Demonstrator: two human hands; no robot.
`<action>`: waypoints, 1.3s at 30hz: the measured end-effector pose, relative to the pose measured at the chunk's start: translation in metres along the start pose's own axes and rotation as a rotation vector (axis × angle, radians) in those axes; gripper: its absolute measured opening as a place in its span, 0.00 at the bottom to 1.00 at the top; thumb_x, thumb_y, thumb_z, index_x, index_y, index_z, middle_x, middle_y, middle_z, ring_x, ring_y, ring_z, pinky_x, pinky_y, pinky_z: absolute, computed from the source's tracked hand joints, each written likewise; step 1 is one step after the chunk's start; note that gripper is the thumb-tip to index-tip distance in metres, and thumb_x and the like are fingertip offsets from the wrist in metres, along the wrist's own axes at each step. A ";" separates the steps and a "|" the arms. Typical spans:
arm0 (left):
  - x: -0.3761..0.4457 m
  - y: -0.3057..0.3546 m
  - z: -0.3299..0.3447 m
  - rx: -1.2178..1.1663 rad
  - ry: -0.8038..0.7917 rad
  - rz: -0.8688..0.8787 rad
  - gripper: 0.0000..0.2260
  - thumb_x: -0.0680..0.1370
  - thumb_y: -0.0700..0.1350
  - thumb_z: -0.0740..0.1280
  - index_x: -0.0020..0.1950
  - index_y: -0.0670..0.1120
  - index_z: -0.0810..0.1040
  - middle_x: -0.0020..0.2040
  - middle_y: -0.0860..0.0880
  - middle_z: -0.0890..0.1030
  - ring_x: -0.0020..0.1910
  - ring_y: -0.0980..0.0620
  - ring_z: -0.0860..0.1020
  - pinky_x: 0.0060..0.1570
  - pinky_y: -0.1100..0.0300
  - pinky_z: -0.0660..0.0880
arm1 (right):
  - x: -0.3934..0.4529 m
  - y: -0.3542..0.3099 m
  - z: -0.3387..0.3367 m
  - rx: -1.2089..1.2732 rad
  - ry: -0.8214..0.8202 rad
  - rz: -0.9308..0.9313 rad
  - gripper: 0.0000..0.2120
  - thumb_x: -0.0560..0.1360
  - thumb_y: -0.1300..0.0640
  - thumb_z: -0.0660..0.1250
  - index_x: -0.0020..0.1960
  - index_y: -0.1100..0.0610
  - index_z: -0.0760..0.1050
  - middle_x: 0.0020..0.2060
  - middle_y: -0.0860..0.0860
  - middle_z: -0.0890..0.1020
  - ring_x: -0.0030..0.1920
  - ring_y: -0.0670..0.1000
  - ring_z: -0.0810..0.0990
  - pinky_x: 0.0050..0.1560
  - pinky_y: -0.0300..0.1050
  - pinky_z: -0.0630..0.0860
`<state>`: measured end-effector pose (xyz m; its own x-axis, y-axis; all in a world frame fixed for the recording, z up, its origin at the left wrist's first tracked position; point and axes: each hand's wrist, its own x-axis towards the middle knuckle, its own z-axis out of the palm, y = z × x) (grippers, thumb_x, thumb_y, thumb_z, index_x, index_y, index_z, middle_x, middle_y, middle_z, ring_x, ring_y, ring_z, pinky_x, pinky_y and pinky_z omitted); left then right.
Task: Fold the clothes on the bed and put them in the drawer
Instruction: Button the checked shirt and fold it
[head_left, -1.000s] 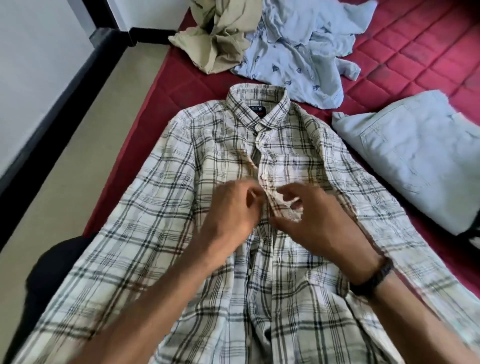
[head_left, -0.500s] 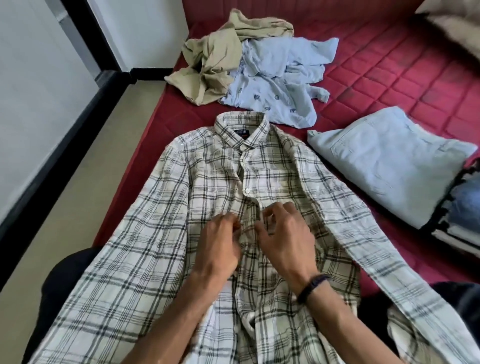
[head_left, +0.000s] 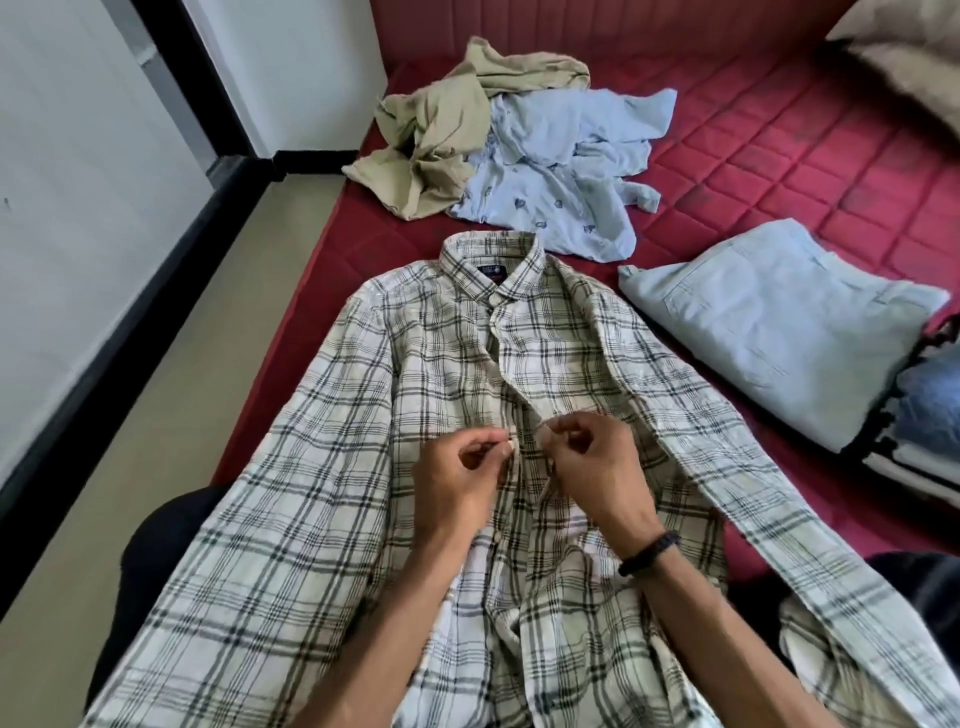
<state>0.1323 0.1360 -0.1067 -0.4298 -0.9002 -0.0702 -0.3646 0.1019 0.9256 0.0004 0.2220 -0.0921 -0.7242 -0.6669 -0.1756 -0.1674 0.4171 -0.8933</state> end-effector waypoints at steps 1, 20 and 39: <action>-0.002 -0.003 0.002 0.000 0.000 -0.001 0.07 0.76 0.45 0.76 0.54 0.50 0.86 0.48 0.61 0.85 0.43 0.67 0.82 0.40 0.72 0.78 | -0.003 -0.001 -0.003 0.099 -0.053 0.055 0.03 0.79 0.57 0.72 0.47 0.55 0.83 0.37 0.53 0.85 0.33 0.48 0.81 0.34 0.42 0.79; -0.005 0.000 0.008 0.102 0.047 0.200 0.10 0.76 0.39 0.76 0.56 0.48 0.84 0.46 0.58 0.84 0.42 0.63 0.82 0.40 0.67 0.81 | -0.013 0.004 0.019 -0.160 -0.015 -0.136 0.04 0.80 0.54 0.69 0.49 0.53 0.76 0.39 0.47 0.82 0.36 0.45 0.80 0.34 0.38 0.77; 0.002 -0.011 0.001 -0.332 -0.069 -0.249 0.09 0.72 0.41 0.79 0.51 0.48 0.86 0.46 0.48 0.88 0.46 0.48 0.87 0.52 0.46 0.84 | -0.002 0.016 0.007 0.435 -0.281 0.227 0.08 0.80 0.56 0.72 0.50 0.61 0.84 0.39 0.53 0.83 0.39 0.50 0.79 0.43 0.43 0.79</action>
<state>0.1348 0.1339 -0.1172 -0.4209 -0.8485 -0.3208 -0.1829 -0.2671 0.9462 0.0039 0.2255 -0.1092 -0.4936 -0.7539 -0.4335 0.3057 0.3163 -0.8981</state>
